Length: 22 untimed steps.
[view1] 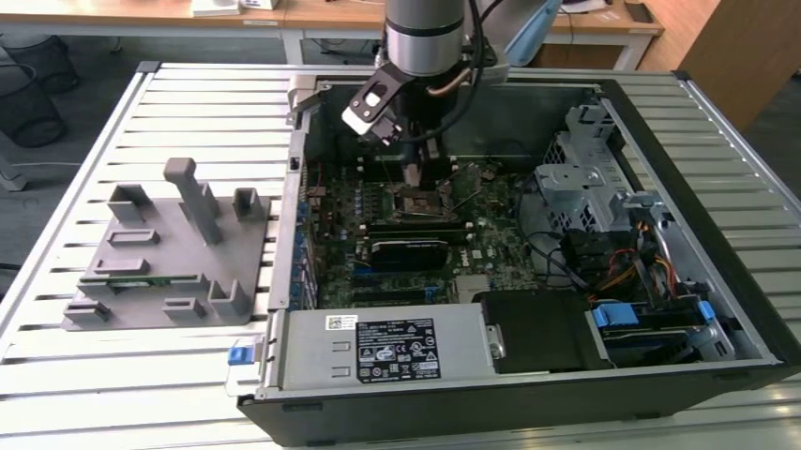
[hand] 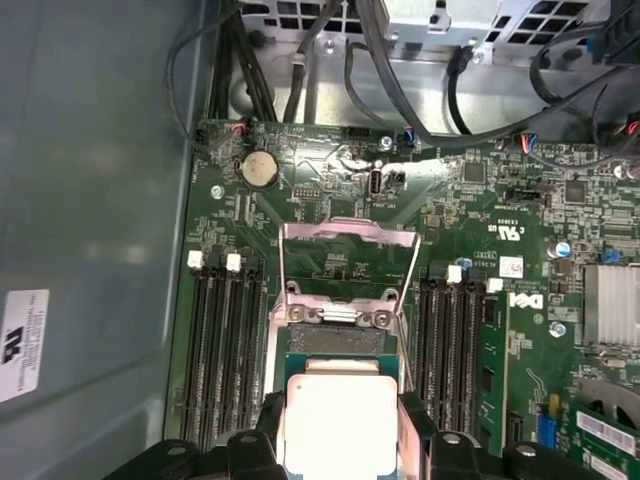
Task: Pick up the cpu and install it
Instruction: 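Place the cpu into insertion slot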
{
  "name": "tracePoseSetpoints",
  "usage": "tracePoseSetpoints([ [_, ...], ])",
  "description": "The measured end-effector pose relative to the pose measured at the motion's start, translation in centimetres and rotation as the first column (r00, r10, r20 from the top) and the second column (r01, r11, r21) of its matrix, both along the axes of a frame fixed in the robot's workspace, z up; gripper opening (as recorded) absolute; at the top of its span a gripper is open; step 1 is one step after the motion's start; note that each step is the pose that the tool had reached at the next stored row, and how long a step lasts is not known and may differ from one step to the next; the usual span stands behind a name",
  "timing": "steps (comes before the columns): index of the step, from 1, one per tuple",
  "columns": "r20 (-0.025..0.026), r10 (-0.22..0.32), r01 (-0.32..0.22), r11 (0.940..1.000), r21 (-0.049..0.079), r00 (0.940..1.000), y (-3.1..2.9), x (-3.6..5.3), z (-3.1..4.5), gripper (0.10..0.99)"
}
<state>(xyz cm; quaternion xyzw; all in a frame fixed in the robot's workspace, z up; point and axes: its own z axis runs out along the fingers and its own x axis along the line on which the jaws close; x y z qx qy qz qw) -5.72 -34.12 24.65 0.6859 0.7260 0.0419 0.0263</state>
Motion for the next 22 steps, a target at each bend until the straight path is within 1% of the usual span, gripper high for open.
tracePoseSetpoints([
  [5, 0.0, -0.001, 0.001, 1.0, 0.0, 1.0, 0.01, 0.0, -0.86, 0.529],
  [10, 0.0, -0.008, 0.008, 1.0, 0.0, 1.0, 0.02, 0.0, -1.34, 0.529],
  [16, 0.0001, -0.011, 0.011, 0.9999, 0.0, 0.9999, 0.06, 0.02, -2.36, 0.529],
  [22, 0.0, -0.028, 0.028, 0.9996, 0.0, 0.9996, 0.07, 0.01, -3.07, 0.529],
])
